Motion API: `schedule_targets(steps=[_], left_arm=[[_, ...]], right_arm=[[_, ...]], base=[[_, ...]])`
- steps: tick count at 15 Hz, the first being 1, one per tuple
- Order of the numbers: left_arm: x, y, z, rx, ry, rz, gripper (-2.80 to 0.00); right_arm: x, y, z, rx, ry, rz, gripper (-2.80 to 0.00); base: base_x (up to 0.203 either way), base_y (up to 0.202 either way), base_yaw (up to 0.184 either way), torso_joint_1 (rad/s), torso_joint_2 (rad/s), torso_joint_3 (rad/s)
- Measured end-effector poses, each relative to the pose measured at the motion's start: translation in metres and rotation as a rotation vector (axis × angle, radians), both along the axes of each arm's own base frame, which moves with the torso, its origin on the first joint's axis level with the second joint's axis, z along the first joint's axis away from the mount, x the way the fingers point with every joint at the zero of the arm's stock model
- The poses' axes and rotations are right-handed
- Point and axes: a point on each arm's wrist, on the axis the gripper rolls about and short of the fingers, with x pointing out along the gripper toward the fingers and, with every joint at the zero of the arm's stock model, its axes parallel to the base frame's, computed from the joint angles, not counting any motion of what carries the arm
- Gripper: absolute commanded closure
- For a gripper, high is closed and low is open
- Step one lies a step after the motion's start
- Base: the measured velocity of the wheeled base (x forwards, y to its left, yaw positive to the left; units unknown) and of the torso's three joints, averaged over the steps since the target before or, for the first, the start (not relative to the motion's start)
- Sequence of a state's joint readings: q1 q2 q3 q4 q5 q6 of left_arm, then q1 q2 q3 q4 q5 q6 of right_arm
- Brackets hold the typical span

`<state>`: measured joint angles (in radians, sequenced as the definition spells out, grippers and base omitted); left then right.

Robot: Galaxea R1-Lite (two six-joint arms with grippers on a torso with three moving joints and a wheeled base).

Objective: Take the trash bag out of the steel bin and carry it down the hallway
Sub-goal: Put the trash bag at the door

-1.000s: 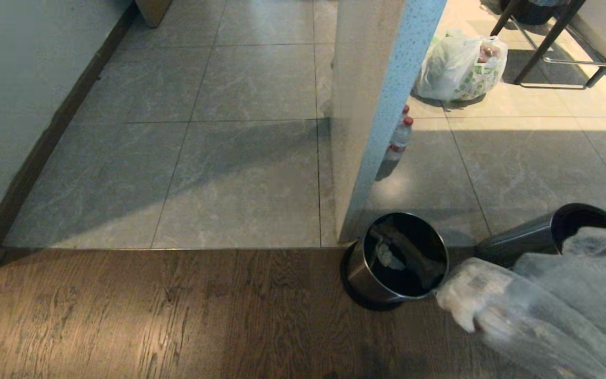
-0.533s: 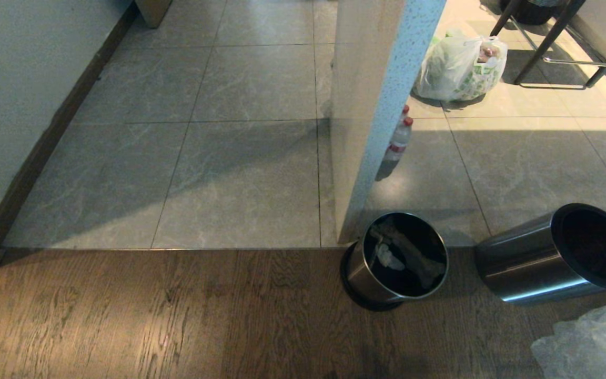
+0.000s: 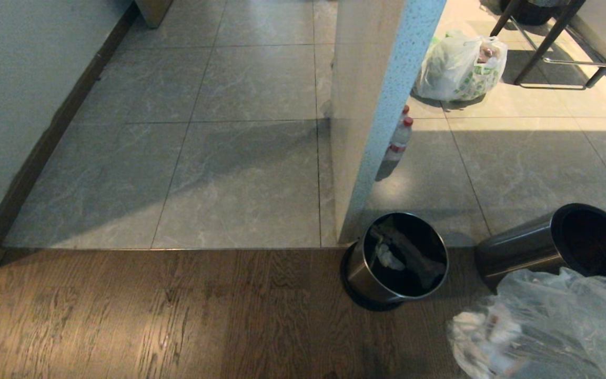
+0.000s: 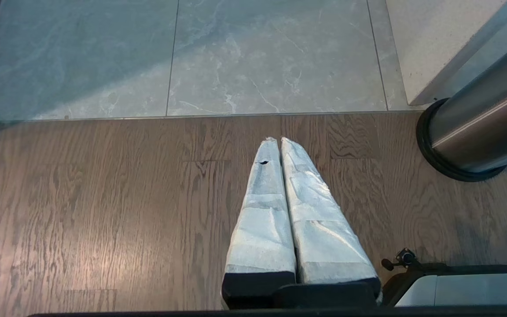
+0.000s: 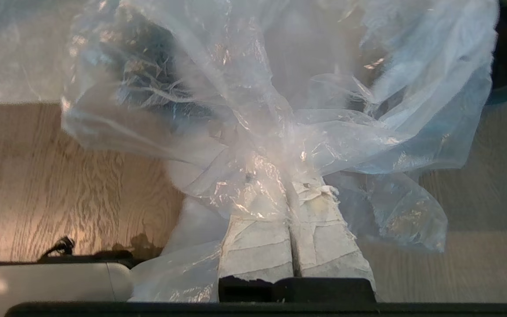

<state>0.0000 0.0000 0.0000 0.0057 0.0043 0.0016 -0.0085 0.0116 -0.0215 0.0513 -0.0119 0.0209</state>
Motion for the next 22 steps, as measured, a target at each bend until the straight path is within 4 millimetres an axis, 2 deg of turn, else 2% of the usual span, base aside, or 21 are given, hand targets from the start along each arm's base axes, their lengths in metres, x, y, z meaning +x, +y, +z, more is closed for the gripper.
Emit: schedule_targets(steps=[13, 22], left_arm=[[0.0000, 0.0000, 0.0000, 0.003, 0.000, 0.000, 0.00], [0.0000, 0.0000, 0.0002, -0.005, -0.002, 0.000, 0.00]], right_arm=[[-0.0013, 0.0000, -0.0003, 0.009, -0.013, -0.002, 0.00], [-0.0013, -0.0001, -0.0003, 0.010, -0.013, -0.001, 0.00]], base=[[0.000, 0.000, 0.000, 0.000, 0.00, 0.000], [0.000, 0.000, 0.000, 0.001, 0.00, 0.174]])
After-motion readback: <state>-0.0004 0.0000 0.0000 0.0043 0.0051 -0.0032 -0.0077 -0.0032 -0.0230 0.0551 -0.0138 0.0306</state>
